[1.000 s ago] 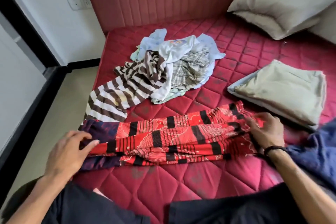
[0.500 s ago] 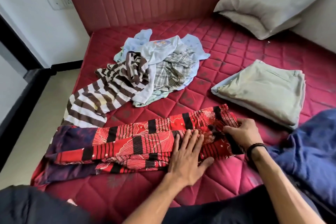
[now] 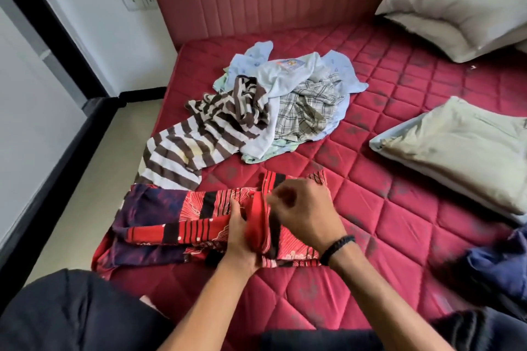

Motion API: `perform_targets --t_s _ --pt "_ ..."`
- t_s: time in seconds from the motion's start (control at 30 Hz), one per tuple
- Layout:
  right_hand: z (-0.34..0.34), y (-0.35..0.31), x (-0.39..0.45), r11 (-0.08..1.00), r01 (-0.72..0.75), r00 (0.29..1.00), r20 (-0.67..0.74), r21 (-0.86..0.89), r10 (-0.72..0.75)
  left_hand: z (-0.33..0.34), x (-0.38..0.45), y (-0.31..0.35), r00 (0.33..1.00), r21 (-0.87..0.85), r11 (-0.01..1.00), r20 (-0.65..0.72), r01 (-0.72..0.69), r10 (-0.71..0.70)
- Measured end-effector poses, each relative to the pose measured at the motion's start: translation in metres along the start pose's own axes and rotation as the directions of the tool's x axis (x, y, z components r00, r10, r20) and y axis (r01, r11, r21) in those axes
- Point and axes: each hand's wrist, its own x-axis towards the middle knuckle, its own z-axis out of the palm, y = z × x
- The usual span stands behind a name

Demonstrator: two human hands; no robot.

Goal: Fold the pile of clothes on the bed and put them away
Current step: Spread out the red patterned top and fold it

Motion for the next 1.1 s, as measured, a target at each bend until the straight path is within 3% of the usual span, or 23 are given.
perform_targets --t_s 0.07,0.1,0.17,0.27,0.4,0.53,0.63,0.73,0.8,0.9,1.0,1.1 --pt "0.007 0.034 -0.001 0.986 -0.014 0.978 -0.210 -0.164 -0.021 0.002 -0.003 -0.002 0.996 -0.017 1.000 0.084 0.005 -0.004" --pt "0.012 0.053 -0.003 0.979 -0.009 0.976 -0.213 -0.204 -0.035 0.002 -0.005 -0.002 0.994 -0.011 1.000 0.106 0.004 -0.003" --pt "0.026 0.087 -0.013 0.964 0.020 0.996 -0.082 -0.265 -0.043 0.001 -0.005 -0.003 0.993 0.018 1.000 0.119 -0.026 0.024" --pt "0.041 0.105 -0.030 0.904 0.048 0.998 0.060 -0.424 -0.024 -0.002 -0.010 0.000 0.999 0.078 0.997 0.035 -0.026 0.023" --pt "0.044 0.096 -0.036 0.897 0.131 0.991 0.084 -0.422 -0.105 -0.011 -0.021 0.007 1.000 0.071 0.997 0.011 0.020 -0.021" --pt "0.043 0.089 -0.042 0.918 0.208 0.978 0.090 -0.339 -0.189 -0.006 -0.025 0.022 1.000 0.106 0.994 -0.016 -0.025 0.027" --pt "0.046 0.084 -0.041 0.895 0.212 0.977 0.103 -0.393 -0.187 0.008 -0.019 0.042 0.994 0.274 0.961 -0.090 -0.028 0.055" --pt "0.049 0.085 -0.040 0.881 0.205 0.979 0.107 -0.427 -0.176 0.020 -0.007 0.061 0.975 0.673 0.739 -0.146 -0.027 0.169" --pt "0.049 0.086 -0.040 0.883 0.199 0.980 0.100 -0.424 -0.173 0.027 0.003 0.072 0.988 0.820 0.570 -0.045 -0.049 0.150" --pt "0.050 0.087 -0.041 0.884 0.191 0.982 0.079 -0.426 -0.174 0.041 0.015 0.087 0.996 0.946 0.315 -0.055 0.073 -0.067" --pt "0.050 0.089 -0.042 0.898 0.176 0.984 0.044 -0.403 -0.173 0.061 0.009 0.094 0.988 0.993 0.005 -0.116 0.117 -0.103" --pt "0.047 0.088 -0.042 0.920 0.170 0.984 0.007 -0.354 -0.179 0.080 0.004 0.101 0.979 0.986 -0.043 -0.162 0.158 -0.125"
